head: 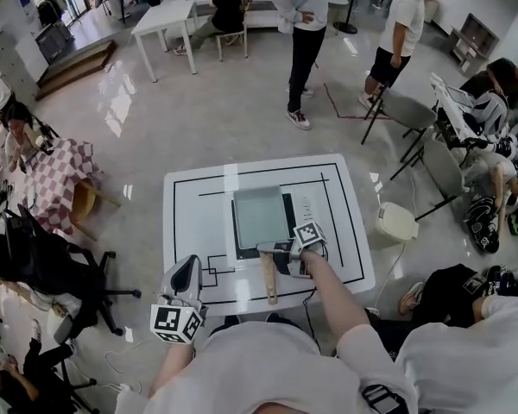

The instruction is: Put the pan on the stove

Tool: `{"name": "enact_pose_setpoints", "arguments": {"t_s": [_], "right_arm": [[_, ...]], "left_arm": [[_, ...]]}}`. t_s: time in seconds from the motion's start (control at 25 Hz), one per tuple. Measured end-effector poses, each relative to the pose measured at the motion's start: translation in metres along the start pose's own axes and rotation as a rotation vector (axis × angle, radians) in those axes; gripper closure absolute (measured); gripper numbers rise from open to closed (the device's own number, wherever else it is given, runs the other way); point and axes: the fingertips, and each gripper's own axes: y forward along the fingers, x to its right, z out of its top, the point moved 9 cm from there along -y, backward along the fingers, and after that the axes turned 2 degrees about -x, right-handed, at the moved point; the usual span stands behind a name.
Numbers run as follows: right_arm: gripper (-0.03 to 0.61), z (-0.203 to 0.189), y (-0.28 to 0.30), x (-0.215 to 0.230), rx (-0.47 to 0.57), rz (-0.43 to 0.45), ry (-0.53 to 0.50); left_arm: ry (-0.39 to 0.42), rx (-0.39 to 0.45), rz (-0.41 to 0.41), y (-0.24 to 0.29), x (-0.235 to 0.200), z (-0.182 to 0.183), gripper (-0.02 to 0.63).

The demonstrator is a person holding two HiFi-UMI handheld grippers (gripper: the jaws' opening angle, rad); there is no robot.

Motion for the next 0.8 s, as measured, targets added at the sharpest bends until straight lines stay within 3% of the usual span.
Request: {"name": "enact_pose_setpoints", "arguments": {"t_s": [0.12, 0.44, 0.64, 0.72, 0.8], "right_arm": [[0.319, -0.008, -0.008, -0.005, 0.036, -0.005, -0.014], [0.319, -0.045, -0.052, -0.022, 0.153, -0.119, -0.145], [0.321, -0.076, -0.090, -0.048, 0.345, -0.236, -0.280], [0.362, -0.088, -0.102, -0.065, 0.426, -0.311, -0.382], [0.509, -0.096, -0.111, -0.091, 0.526, -0.388, -0.538]], "left_arm": [[0.000, 0.000, -0.005, 0.001, -0.001, 0.000, 0.604], [0.004, 0.007, -0.013, -0.002, -0.004, -0.003, 0.603], [0.010, 0.015, -0.030, -0.001, -0.005, 0.000, 0.603], [0.012, 0.019, -0.041, -0.002, -0.004, 0.000, 0.603], [0.016, 0.024, -0.057, -0.001, -0.001, 0.000, 0.604]]}}
